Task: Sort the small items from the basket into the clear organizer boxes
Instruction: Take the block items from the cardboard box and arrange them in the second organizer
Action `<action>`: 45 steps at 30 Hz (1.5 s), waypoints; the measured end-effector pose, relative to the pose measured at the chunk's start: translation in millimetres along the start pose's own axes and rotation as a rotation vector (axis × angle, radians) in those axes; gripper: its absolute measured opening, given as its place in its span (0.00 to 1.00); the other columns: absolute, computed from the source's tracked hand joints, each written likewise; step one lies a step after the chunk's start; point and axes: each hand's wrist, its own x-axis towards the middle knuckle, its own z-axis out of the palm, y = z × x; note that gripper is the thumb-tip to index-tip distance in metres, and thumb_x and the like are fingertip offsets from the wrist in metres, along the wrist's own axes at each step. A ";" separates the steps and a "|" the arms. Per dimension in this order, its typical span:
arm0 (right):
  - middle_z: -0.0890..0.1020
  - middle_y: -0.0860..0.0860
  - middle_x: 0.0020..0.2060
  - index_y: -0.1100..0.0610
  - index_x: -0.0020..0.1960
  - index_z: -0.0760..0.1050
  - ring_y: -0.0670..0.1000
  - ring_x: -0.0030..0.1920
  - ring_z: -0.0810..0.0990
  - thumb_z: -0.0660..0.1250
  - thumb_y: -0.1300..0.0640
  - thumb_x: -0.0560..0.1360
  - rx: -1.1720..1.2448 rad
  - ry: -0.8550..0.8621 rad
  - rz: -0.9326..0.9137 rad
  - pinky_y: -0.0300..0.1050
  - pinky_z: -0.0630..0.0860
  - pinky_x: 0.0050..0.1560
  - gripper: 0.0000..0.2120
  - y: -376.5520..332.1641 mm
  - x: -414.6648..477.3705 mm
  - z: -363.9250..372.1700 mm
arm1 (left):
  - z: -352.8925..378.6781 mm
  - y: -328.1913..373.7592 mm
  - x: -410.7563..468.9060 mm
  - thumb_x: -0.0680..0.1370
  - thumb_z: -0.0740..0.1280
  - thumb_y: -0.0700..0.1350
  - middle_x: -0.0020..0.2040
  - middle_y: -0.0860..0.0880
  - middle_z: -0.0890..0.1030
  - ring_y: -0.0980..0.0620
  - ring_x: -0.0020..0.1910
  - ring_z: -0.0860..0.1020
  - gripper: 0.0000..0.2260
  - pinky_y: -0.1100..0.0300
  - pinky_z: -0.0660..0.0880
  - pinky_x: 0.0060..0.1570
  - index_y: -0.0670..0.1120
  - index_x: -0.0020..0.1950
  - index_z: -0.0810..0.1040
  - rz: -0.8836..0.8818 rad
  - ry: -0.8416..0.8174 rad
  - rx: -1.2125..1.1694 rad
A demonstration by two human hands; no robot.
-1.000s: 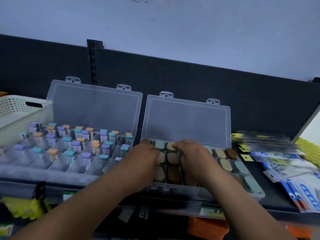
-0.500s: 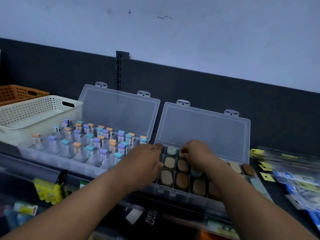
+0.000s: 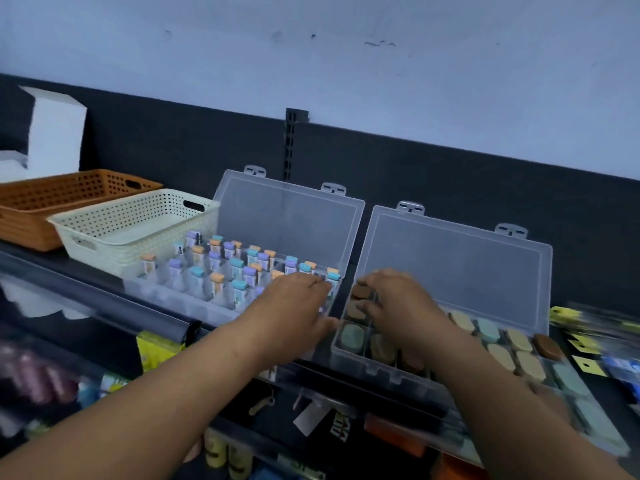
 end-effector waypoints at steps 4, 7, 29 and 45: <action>0.73 0.51 0.64 0.51 0.69 0.70 0.55 0.64 0.70 0.64 0.48 0.78 -0.026 0.012 -0.080 0.48 0.69 0.64 0.21 -46.4 -1.3 1.9 | -10.4 -35.7 -23.7 0.79 0.60 0.59 0.74 0.49 0.64 0.49 0.73 0.61 0.28 0.55 0.57 0.71 0.48 0.76 0.60 -0.051 0.031 -0.002; 0.67 0.49 0.71 0.49 0.73 0.65 0.54 0.69 0.66 0.63 0.46 0.78 -0.045 0.010 -0.112 0.48 0.65 0.68 0.24 -83.3 2.2 6.4 | -19.7 -73.0 -46.7 0.78 0.60 0.59 0.76 0.49 0.60 0.50 0.74 0.58 0.30 0.57 0.55 0.72 0.49 0.77 0.58 -0.098 0.049 0.013; 0.69 0.50 0.70 0.52 0.74 0.64 0.54 0.70 0.66 0.64 0.44 0.77 -0.033 0.052 -0.162 0.49 0.63 0.70 0.28 -373.0 124.5 84.1 | -109.0 -375.9 -182.6 0.77 0.62 0.59 0.75 0.51 0.62 0.51 0.73 0.61 0.31 0.57 0.58 0.71 0.49 0.77 0.58 -0.248 0.070 0.080; 0.77 0.52 0.39 0.53 0.38 0.65 0.56 0.42 0.73 0.63 0.49 0.78 -0.153 0.014 -0.133 0.45 0.69 0.39 0.13 -376.9 210.4 87.4 | -92.8 -453.9 -105.7 0.76 0.65 0.59 0.70 0.54 0.68 0.53 0.68 0.65 0.30 0.56 0.63 0.68 0.52 0.75 0.60 -0.116 0.154 0.090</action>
